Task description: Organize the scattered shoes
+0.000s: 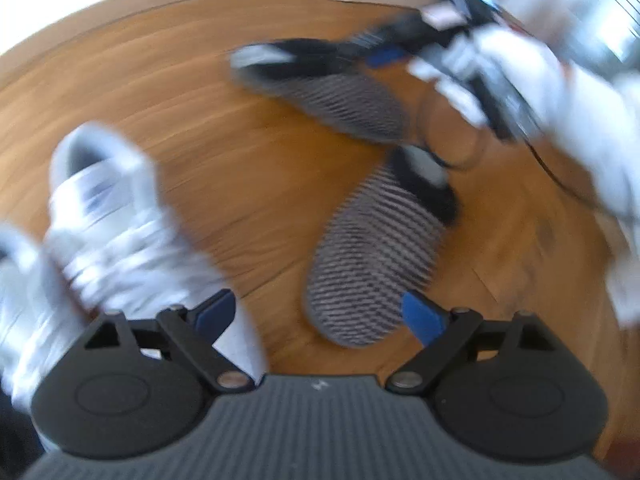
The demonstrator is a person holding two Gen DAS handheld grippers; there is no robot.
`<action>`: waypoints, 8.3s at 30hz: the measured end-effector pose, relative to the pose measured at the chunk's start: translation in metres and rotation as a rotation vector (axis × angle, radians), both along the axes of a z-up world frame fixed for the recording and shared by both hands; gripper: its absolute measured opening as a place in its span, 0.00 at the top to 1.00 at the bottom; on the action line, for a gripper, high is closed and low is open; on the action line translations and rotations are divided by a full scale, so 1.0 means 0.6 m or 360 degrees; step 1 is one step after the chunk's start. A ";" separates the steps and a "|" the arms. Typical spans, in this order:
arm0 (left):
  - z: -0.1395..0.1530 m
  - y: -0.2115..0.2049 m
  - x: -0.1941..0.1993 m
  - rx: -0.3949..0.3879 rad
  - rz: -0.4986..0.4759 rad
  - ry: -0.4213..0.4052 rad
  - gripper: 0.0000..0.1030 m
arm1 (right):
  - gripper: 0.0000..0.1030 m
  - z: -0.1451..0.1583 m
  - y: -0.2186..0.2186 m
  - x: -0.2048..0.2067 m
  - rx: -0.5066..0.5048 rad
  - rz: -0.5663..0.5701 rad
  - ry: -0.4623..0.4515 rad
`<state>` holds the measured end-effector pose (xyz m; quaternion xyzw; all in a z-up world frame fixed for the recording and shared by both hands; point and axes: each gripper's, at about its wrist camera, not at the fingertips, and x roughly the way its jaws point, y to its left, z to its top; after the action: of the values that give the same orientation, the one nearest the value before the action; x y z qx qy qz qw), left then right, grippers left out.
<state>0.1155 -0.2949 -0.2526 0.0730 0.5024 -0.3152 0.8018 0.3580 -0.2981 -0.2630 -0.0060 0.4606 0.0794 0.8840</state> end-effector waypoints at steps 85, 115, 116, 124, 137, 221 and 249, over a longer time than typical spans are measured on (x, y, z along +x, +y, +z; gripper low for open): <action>0.028 0.303 -0.020 -0.0060 0.0975 0.0199 0.21 | 0.01 0.013 0.094 -0.119 -0.0331 0.0602 -0.0222; 0.044 0.332 -0.014 0.0050 0.0951 0.0214 0.21 | 0.45 -0.055 0.086 -0.119 -0.0026 -0.0021 0.0691; 0.052 0.332 -0.012 0.0069 0.0937 0.0201 0.21 | 0.45 -0.054 0.089 -0.123 -0.0030 -0.0026 0.0685; 0.131 0.358 0.005 0.0168 0.0870 0.0121 0.21 | 0.15 0.023 0.032 -0.164 0.0250 -0.0292 0.0398; 0.500 0.516 -0.087 0.0141 0.0772 -0.0301 0.17 | 0.06 0.409 0.270 -0.390 0.0495 -0.0242 -0.0058; 0.507 1.256 -0.531 0.0009 0.2225 -0.0417 0.00 | 0.16 -0.011 1.455 -0.776 -0.0616 0.1924 -0.0162; 0.507 1.297 -0.534 -0.0212 0.2214 -0.0431 0.00 | 0.02 -0.012 1.347 -0.688 -0.0480 0.1740 -0.0092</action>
<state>-0.2046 0.4834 0.0516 -0.2752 0.3080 0.2514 0.8753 -0.0546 0.5103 -0.2704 -0.3719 0.3724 0.4587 0.7160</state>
